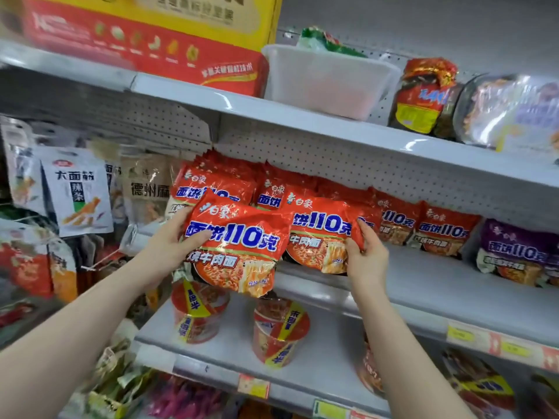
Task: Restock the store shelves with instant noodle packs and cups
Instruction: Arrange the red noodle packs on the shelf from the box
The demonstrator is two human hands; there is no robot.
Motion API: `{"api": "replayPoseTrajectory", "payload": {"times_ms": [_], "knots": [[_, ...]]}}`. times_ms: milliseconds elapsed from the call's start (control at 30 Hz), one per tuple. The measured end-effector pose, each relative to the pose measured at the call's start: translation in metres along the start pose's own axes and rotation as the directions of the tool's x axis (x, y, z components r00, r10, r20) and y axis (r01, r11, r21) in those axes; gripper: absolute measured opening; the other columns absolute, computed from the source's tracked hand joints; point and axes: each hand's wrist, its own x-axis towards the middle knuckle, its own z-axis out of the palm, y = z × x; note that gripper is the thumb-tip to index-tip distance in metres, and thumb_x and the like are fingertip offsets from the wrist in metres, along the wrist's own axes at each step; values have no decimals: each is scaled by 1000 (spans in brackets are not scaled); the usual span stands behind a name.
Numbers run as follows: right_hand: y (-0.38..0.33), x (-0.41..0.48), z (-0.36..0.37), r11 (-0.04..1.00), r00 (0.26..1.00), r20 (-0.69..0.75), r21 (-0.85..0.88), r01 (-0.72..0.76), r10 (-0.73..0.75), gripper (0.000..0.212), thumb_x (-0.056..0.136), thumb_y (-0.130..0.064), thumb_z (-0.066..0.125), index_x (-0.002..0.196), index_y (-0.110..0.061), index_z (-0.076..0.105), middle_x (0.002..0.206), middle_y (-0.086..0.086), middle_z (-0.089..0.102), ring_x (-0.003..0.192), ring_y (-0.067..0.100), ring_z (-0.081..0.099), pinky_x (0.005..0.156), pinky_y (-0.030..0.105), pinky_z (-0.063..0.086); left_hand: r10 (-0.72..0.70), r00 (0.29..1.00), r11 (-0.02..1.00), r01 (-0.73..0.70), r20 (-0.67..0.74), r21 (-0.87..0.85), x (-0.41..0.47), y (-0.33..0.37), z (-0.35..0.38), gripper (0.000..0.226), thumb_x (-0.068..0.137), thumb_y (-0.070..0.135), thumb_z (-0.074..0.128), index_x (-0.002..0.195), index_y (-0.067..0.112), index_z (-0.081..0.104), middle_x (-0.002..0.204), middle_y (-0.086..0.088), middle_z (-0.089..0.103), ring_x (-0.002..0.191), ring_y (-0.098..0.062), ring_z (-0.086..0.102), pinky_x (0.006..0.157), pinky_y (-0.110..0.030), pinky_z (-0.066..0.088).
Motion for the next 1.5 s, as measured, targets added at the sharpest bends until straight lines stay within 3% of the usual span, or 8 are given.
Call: {"api": "replayPoseTrajectory", "payload": {"times_ms": [200,400,600,733,933,1200,1333,1500], "knots": [[-2,33,58,998,999,20,-56,36,-35,50,96,0,54,140,-24,54,139,-3,57,122,20,58,102,45,50,5,997,998,-1,-72,57,23,-1,-15,56,89,23,64,140,27,41,122,3,64,103,-17,68,78,-34,58],[8,48,90,978,999,30,-206,18,-12,49,96,0,53,138,-27,51,116,0,65,91,23,66,78,39,56,-10,993,994,23,-119,105,41,1,-30,54,88,26,64,137,23,43,121,0,65,99,-16,70,72,-32,60],[14,42,90,799,975,126,-560,220,-181,53,90,-12,68,140,-21,50,129,11,55,113,28,56,95,40,50,-17,991,994,32,-131,109,42,-6,-28,51,90,22,63,137,22,43,119,1,65,95,-12,70,65,-25,59],[5,26,89,660,859,227,-561,500,-459,53,89,-34,70,138,-25,54,137,12,48,121,29,46,98,44,45,-21,993,992,36,-120,124,43,-10,-26,55,86,29,66,136,25,44,119,2,66,99,-17,70,76,-37,59],[-1,20,102,532,817,511,-629,566,-266,64,86,-49,68,145,-38,45,154,3,35,139,30,28,112,46,27,-24,994,996,33,-111,86,41,-12,-27,63,78,34,67,136,26,44,119,0,66,100,-19,70,82,-44,59],[-5,22,116,559,838,493,-638,530,-233,53,89,-40,69,139,-29,55,148,7,41,134,33,34,109,50,35,-10,993,993,23,-117,112,42,-12,-24,51,88,27,64,134,31,42,119,5,64,98,-13,70,73,-30,59],[-16,14,109,789,873,335,-393,472,-355,33,101,-24,50,132,-16,61,129,7,60,118,26,54,97,33,42,-14,996,993,24,-89,117,46,-12,-11,50,93,23,61,138,30,40,123,5,62,103,-15,67,76,-31,59],[-37,-2,92,997,882,471,-62,53,-18,71,94,-67,41,153,-29,28,142,-10,49,130,11,47,111,41,40,-8,996,992,20,-93,127,60,-9,10,53,94,23,61,142,23,38,130,1,58,112,-17,62,89,-46,56]]}}
